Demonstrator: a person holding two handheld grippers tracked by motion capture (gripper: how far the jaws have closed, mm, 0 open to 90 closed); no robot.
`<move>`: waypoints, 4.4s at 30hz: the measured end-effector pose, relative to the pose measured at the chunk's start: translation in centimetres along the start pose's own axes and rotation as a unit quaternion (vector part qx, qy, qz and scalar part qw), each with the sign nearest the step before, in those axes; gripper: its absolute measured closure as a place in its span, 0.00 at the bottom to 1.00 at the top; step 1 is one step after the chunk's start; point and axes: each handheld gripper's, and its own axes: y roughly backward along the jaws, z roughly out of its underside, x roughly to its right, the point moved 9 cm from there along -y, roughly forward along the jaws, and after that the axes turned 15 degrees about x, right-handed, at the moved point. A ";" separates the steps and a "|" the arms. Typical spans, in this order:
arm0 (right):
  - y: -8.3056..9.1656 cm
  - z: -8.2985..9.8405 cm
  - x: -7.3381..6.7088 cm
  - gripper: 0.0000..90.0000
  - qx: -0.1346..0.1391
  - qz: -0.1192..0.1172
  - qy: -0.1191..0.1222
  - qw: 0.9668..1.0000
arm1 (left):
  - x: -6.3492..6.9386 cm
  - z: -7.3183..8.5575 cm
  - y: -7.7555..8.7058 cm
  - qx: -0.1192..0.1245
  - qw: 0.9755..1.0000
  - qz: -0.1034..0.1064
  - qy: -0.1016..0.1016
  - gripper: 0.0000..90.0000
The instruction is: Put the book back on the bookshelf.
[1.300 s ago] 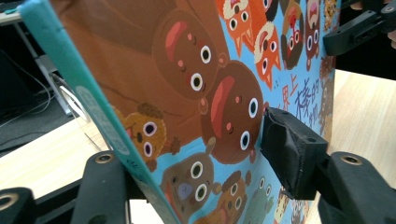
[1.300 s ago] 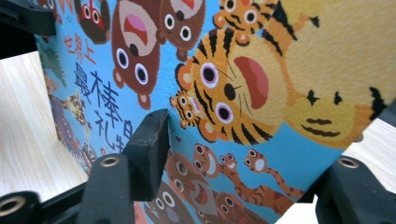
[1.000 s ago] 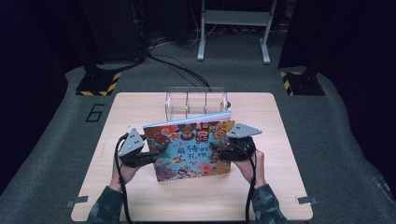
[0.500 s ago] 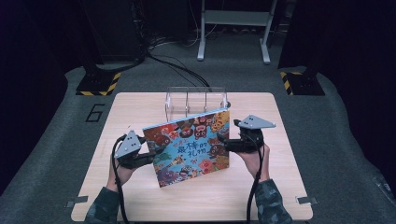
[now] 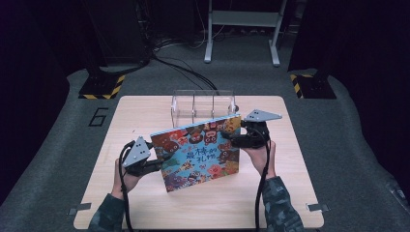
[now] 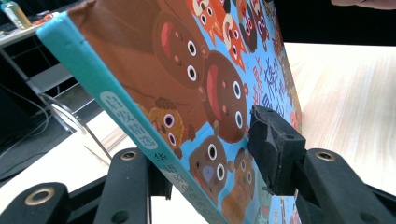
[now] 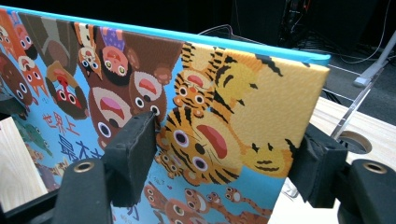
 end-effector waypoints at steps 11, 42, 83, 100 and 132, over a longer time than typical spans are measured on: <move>0.5 -0.6 -0.1 0.33 0.004 0.003 0.020 1.000 | 0.7 -0.6 0.2 -0.011 0.999 -0.026 -0.032 0.62; 2.9 -1.3 -0.3 0.41 0.022 0.016 0.019 0.999 | 0.5 -4.0 -0.4 -0.013 0.999 0.011 0.046 0.68; 1.5 -1.6 0.0 0.49 0.028 0.001 0.028 0.999 | 1.2 -5.9 -1.7 -0.101 0.991 0.083 0.022 0.72; 1.6 -1.6 -0.1 0.43 0.025 0.001 0.015 1.000 | 1.5 -5.5 -2.8 -0.135 0.983 0.116 0.037 0.86; 9.0 19.2 10.7 0.15 -0.125 0.255 -0.059 0.957 | 1.1 -5.6 -3.1 -0.161 0.977 0.125 0.059 0.88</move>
